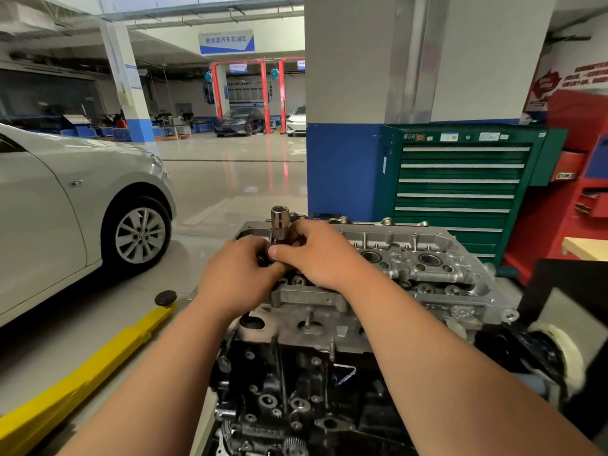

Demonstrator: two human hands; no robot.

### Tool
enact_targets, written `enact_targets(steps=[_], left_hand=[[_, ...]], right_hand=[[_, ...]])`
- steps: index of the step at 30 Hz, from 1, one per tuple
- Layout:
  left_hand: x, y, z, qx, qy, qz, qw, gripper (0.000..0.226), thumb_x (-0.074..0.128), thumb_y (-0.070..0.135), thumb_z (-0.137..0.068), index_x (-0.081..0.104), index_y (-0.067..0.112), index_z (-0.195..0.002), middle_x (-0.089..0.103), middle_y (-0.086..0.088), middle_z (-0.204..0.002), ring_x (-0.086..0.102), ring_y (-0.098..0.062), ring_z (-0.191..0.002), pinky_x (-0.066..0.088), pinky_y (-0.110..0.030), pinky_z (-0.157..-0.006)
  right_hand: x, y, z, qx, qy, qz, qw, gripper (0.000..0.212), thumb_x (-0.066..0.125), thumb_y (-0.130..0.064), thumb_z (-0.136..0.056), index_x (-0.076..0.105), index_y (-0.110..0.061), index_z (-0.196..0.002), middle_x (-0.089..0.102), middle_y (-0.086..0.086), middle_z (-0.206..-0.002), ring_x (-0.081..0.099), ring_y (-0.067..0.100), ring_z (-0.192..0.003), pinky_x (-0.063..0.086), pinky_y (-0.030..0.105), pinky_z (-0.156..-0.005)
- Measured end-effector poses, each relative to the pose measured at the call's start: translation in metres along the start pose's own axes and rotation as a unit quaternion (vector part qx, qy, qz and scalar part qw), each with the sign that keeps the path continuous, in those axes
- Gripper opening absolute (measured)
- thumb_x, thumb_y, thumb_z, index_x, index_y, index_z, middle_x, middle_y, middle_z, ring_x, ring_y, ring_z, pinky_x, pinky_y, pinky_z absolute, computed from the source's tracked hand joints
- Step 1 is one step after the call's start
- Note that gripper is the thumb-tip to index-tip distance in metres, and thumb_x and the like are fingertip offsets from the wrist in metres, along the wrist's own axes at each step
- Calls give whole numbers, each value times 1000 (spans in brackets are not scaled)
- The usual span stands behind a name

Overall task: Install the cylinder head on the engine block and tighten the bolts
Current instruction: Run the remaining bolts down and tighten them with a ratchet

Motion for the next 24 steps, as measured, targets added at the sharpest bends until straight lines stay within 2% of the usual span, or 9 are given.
enact_targets(steps=[3,6,8,11,15,16,19,22,24], left_hand=[[-3,1,3,8,4,38,999,10,64,29,-79,58,23,-73,62,5,-75,59,-17,-71,49,-36,-64],[-1,1,2,13,-8,32,999,8,63,32,-81,62,24,-79,62,6,-83,60,-17,-77,50,-37,-69],[1,1,1,6,-11,19,1000,14,62,40,-80,64,26,-82,62,6,-85,61,-17,-78,51,-36,-68],[-1,-1,1,-15,2,-7,1000,20,61,45,-75,61,24,-77,63,6,-75,60,-16,-70,49,-33,-60],[0,0,2,1,-9,21,1000,11,62,34,-81,63,23,-79,64,4,-77,60,-19,-74,50,-37,-65],[0,0,2,5,-16,30,999,10,63,33,-82,64,23,-79,64,4,-76,60,-18,-73,50,-36,-66],[3,0,3,-5,-40,50,998,13,65,37,-80,66,24,-78,66,5,-72,63,-16,-71,52,-36,-65],[2,1,3,-15,-27,26,999,19,66,44,-75,63,25,-76,66,6,-71,62,-15,-69,52,-34,-61],[0,0,2,-18,-18,31,999,13,65,38,-78,64,25,-82,67,6,-78,62,-17,-75,53,-39,-67]], right_hand=[[2,-2,2,-3,-16,0,1000,9,68,-27,-86,67,-35,-90,70,-6,-88,65,10,-82,52,24,-72],[-2,-1,0,-4,-1,16,1000,7,69,-27,-84,66,-33,-82,68,-12,-79,62,1,-71,46,14,-56],[-4,2,-3,7,19,14,1000,8,73,-31,-82,66,-26,-83,67,-9,-76,60,1,-64,42,14,-50],[-2,2,-5,12,23,38,999,24,74,-41,-78,67,-22,-91,67,-8,-78,62,6,-69,42,23,-54],[1,-3,0,-4,-4,9,1000,6,69,-37,-83,63,-37,-82,64,-18,-76,58,-9,-64,41,14,-52],[0,-3,1,-9,-7,10,1000,8,68,-33,-85,63,-38,-80,64,-18,-75,58,-9,-63,41,15,-54],[-4,-1,-1,-8,13,27,1000,7,70,-33,-84,65,-31,-79,66,-13,-76,60,-1,-67,41,21,-56],[-3,1,-3,5,27,33,999,21,73,-40,-80,67,-22,-88,67,-7,-80,63,8,-73,46,27,-60],[-1,0,-2,1,16,33,999,18,72,-43,-80,65,-27,-86,66,-12,-79,61,1,-71,45,22,-58]])
Point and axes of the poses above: each hand's wrist, its own z-axis away from the middle knuckle, its own x-axis out of the palm, y = z × x, the point moved 10 cm from there along -z, towards the middle knuckle
